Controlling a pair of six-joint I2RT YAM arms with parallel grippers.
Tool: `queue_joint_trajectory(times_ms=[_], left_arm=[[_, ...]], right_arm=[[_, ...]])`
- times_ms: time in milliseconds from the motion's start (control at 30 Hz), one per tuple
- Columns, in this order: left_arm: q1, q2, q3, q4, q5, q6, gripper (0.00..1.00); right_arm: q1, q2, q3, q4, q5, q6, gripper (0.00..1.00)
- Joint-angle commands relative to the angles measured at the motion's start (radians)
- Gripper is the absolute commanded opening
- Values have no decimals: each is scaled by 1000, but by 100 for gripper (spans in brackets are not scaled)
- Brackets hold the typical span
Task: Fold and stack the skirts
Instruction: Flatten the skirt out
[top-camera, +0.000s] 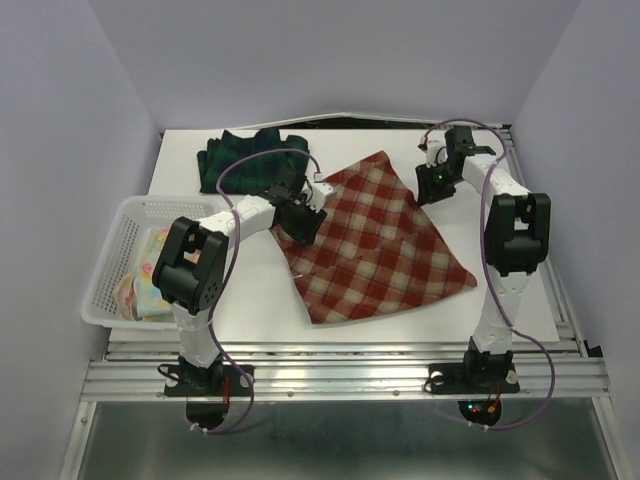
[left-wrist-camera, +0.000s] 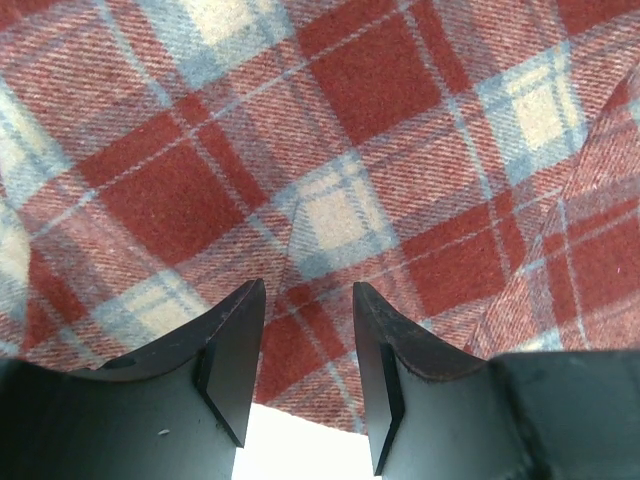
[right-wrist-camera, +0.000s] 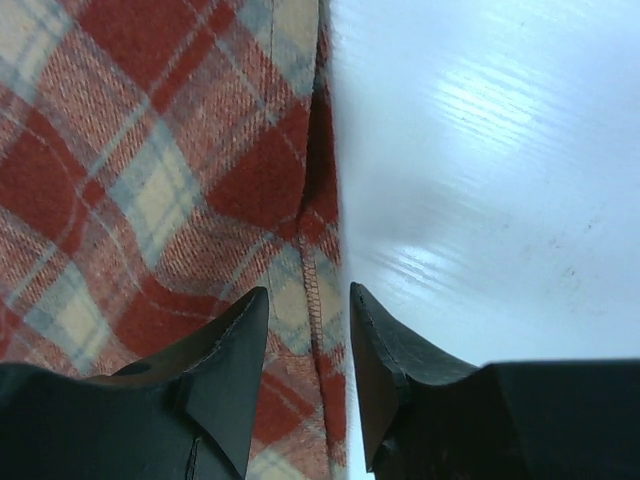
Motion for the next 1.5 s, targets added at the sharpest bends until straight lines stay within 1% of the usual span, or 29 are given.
queue_joint_trajectory(times_ms=[0, 33, 67, 167, 233, 400, 733, 800, 833, 900, 933, 1000, 1033, 1100, 1133, 1467], left_arm=[[-3, -21, -23, 46, 23, -18, 52], [-3, -18, -26, 46, 22, -18, 52], [-3, -15, -26, 46, 19, -18, 52], [-3, 3, -26, 46, 20, -16, 52], [-5, 18, -17, 45, 23, -16, 52], [-6, 37, -2, 40, 29, -24, 52], [-6, 44, -17, 43, 17, -18, 52], [-6, 52, -15, 43, 13, -18, 52], [-6, 54, -14, 45, 11, -19, 52], [-6, 60, -12, 42, 6, -21, 52], [-6, 63, -12, 42, 6, -22, 52], [-6, 71, -11, 42, 5, -25, 52], [-6, 74, -8, 40, 3, -25, 52], [-5, 81, -5, 37, 3, -28, 52], [-6, 83, -2, 36, 3, -30, 52], [-5, 91, 2, 31, -13, -35, 52]], right_arm=[[-3, -81, -52, 15, 48, -54, 44], [-3, -99, -110, 18, 56, -64, 44], [-3, -136, -140, 21, 64, -83, 44], [-3, -181, -227, 40, 85, -104, 44], [-3, -184, -246, 46, 88, -107, 43], [-3, -152, -237, 46, 68, -100, 40], [-3, -96, -238, 46, 25, -92, 34], [-3, -86, -238, 47, 24, -94, 31], [-3, -83, -240, 47, 22, -94, 28], [-3, -81, -244, 46, 21, -95, 27], [-3, -83, -245, 44, 19, -97, 21], [-3, -86, -246, 44, 19, -98, 17], [-3, -89, -245, 44, 21, -98, 9], [-3, -96, -241, 41, 22, -98, 2], [-3, -105, -240, 43, 28, -98, 1], [-40, -227, -249, 30, 91, -107, 1]])
